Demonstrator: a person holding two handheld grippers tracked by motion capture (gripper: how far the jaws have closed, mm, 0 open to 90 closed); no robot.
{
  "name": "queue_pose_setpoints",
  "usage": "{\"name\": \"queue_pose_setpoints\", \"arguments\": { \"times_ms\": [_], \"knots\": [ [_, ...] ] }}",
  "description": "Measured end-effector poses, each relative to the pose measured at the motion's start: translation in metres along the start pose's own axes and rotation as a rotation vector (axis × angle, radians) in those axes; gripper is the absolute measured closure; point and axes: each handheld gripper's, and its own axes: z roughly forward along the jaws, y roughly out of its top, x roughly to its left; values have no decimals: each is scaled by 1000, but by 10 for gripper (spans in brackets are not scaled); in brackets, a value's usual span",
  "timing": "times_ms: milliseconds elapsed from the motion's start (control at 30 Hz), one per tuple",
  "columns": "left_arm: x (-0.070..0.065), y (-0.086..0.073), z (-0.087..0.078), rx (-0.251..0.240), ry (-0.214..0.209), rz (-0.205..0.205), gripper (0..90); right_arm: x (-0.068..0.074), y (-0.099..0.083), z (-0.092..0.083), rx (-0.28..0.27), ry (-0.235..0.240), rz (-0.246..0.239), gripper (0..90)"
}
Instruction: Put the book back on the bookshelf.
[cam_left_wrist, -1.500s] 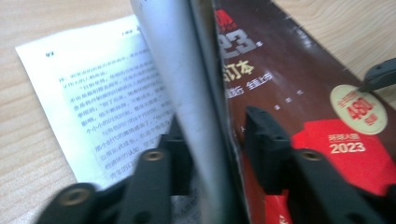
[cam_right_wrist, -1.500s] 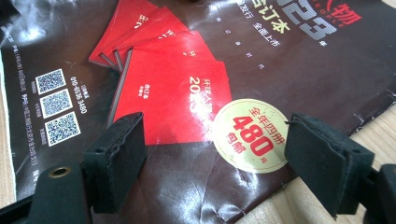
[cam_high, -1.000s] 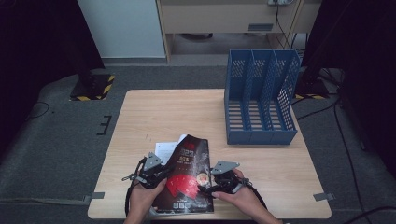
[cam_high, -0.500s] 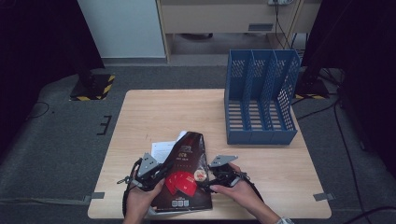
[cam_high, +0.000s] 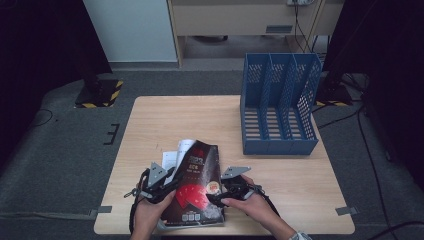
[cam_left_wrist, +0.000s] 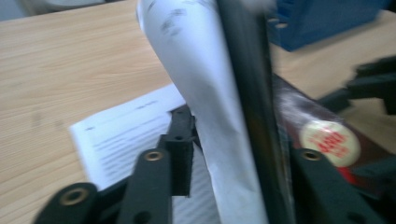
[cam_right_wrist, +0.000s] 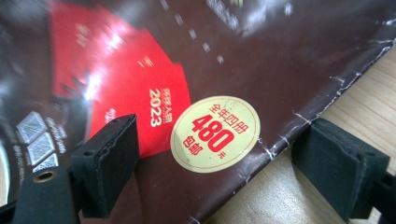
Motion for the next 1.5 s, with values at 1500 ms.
{"name": "queue_pose_setpoints", "arguments": {
  "times_ms": [1500],
  "knots": [
    [26,-32,30,277,33,-60,305,0,5,3,14,12,15,154]
  ]
}}
